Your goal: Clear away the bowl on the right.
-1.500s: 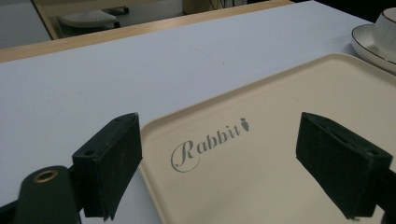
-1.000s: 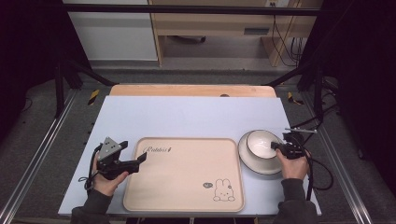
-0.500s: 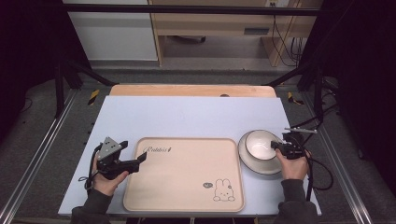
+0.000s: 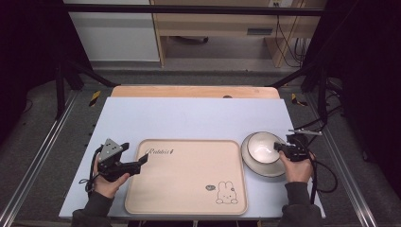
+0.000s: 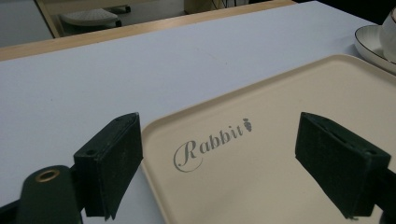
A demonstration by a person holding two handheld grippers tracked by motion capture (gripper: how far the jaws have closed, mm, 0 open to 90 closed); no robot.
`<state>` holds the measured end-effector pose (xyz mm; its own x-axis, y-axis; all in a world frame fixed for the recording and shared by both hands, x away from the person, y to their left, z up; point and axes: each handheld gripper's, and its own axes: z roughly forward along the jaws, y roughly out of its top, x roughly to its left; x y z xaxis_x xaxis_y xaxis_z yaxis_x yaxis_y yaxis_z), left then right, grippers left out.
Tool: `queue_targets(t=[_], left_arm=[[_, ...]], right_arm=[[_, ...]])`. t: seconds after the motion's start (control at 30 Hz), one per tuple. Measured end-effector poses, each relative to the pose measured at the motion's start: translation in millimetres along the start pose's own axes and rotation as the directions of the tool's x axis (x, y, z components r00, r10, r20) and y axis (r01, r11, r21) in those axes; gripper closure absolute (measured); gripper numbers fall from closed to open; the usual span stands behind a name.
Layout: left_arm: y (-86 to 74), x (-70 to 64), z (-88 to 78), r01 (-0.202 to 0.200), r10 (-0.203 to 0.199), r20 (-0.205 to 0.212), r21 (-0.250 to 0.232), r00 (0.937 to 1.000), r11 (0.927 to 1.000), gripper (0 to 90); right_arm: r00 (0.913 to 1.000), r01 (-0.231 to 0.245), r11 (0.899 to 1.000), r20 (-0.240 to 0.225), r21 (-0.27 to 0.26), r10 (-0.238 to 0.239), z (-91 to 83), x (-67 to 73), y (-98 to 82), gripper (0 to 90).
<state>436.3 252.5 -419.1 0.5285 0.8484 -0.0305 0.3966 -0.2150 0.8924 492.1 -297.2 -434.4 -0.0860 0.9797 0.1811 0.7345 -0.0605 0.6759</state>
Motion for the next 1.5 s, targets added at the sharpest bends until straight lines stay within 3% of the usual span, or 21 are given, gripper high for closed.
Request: queue_targets(t=[0.53, 0.87, 1.5], left_arm=[[-1.3, 1.2, -0.4, 0.002, -0.002, 0.004, 0.001, 1.0000, 1.0000, 14.5], [-1.3, 2.2, -1.4, 0.009, -0.009, 0.004, -0.006, 1.0000, 0.9999, 14.6], [-1.3, 2.0, -1.5, 0.008, -0.008, 0.005, -0.006, 1.0000, 1.0000, 14.5]], right_arm=[[0.9970, -0.023, 0.999, -0.075, -0.038, 0.021, -15.1, 6.8, 4.4, 81.9], [0.9933, -0.003, 0.998, -0.115, -0.059, -0.004, -23.4, 15.1, 7.2, 81.9], [0.9873, 0.035, 0.996, -0.152, -0.078, -0.046, -36.2, 28.8, 10.2, 81.8]])
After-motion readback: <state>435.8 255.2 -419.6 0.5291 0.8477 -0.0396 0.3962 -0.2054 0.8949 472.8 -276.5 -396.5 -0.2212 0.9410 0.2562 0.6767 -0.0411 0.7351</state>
